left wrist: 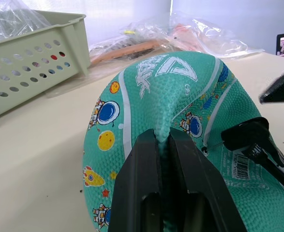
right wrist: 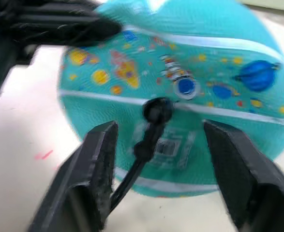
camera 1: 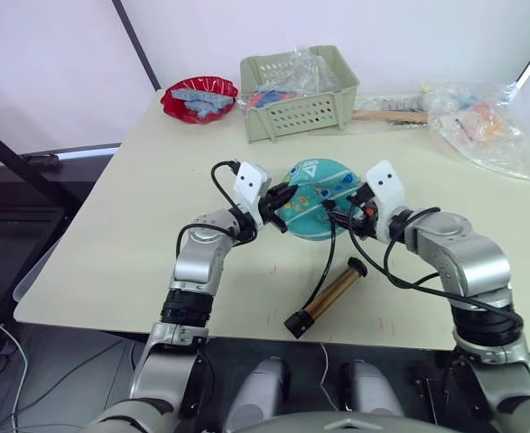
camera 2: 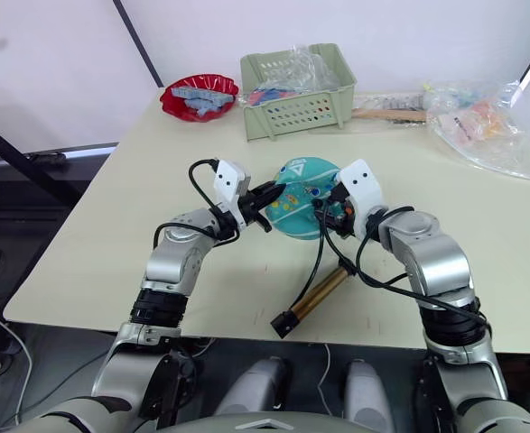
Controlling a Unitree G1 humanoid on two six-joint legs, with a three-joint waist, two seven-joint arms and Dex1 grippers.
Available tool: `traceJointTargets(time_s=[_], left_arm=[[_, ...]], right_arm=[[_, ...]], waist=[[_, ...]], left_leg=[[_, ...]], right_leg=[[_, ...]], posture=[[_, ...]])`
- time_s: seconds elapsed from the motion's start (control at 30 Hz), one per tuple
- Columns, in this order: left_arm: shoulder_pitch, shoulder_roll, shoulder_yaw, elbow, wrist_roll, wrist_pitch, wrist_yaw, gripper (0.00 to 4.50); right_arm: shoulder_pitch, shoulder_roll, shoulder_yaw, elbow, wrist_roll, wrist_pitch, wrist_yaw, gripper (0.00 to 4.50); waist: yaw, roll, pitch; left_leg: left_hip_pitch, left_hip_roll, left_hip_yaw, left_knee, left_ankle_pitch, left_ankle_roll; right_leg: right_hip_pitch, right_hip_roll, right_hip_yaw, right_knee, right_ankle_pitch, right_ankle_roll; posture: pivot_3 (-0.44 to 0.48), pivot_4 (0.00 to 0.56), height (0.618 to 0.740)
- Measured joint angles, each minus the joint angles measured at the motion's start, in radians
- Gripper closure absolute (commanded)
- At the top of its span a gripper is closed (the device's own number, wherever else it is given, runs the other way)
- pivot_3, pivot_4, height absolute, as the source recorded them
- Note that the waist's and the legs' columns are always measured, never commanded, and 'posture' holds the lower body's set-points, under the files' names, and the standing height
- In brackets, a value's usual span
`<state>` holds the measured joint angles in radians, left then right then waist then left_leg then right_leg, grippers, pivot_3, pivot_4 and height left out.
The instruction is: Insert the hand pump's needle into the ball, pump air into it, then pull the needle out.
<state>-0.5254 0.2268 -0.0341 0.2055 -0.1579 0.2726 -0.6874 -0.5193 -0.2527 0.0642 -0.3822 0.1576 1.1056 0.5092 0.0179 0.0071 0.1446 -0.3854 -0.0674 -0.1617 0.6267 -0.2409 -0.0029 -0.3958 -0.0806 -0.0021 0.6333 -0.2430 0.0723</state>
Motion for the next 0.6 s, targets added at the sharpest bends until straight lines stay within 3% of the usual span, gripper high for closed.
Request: traceJointTargets(time_s=[0.33,0.6], left_arm=[[-0.003,0.001,-0.006,0.0,0.0,0.003,0.011,4.5],[-0.003,0.002,-0.006,0.001,0.0,0.003,0.012,4.5]], right_arm=[[-0.027,0.133,-0.02,0.011,0.005,0.141,-0.205,1.44],[-0.045,0.184,-0.047,0.051,0.011,0.169,-0.277,1.44]], waist=[[0.001,0.0,0.0],[0.0,0.001,0.0]], left_leg=[[0.0,0.0,-0.001,0.0,0.0,0.0],[0.0,0.0,-0.001,0.0,0.0,0.001]], right_leg=[[0.0,0.0,0.0,0.0,0.0,0.0],[0.0,0.0,0.0,0.001,0.0,0.0]], posture=[[0.0,0.15,0.74],[0.0,0.15,0.74]])
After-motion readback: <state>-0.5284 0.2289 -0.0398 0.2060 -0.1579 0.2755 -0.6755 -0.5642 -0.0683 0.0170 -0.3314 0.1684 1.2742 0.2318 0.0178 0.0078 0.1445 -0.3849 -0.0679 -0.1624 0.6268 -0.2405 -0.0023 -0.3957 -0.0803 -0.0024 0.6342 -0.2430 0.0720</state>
